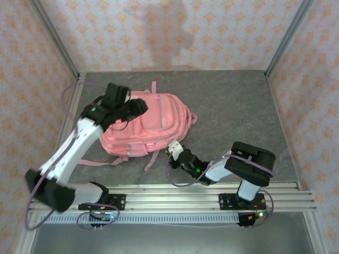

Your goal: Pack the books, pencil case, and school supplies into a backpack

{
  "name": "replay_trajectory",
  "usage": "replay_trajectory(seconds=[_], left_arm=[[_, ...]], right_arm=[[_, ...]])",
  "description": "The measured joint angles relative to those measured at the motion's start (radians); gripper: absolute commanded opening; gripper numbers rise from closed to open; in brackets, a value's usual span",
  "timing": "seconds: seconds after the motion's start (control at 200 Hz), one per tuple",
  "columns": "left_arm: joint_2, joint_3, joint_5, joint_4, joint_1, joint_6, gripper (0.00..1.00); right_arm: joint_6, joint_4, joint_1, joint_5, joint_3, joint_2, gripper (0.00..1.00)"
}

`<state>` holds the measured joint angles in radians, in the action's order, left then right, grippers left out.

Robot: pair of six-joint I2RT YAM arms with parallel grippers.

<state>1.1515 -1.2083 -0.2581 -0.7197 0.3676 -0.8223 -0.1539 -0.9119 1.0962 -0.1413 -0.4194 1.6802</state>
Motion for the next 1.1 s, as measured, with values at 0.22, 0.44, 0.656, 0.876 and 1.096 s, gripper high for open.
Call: replay_trajectory(seconds=[0.22, 0.44, 0.656, 0.876, 1.096], left_arm=[[-0.311, 0.350, 0.109, -0.027, 0.035, -0.228, 0.45], [-0.395, 0.565, 0.161, -0.007, 0.039, -0.373, 0.48], [-0.273, 0.641, 0.167, 0.105, 0.039, -0.410, 0.45], [-0.194, 0.621, 0.208, 0.132, 0.038, -0.401, 0.44], [-0.153, 0.593, 0.247, 0.130, -0.001, -0.380, 0.43]], right_arm=[[0.087, 0.141, 0.003, 0.008, -0.064, -0.035, 0.00], [0.147, 0.217, 0.003, 0.020, -0.084, -0.064, 0.00], [0.179, 0.250, 0.003, 0.031, -0.084, -0.089, 0.00], [0.175, 0.328, 0.007, 0.025, -0.097, -0.101, 0.00], [0.140, 0.442, 0.007, 0.008, -0.156, -0.112, 0.00]])
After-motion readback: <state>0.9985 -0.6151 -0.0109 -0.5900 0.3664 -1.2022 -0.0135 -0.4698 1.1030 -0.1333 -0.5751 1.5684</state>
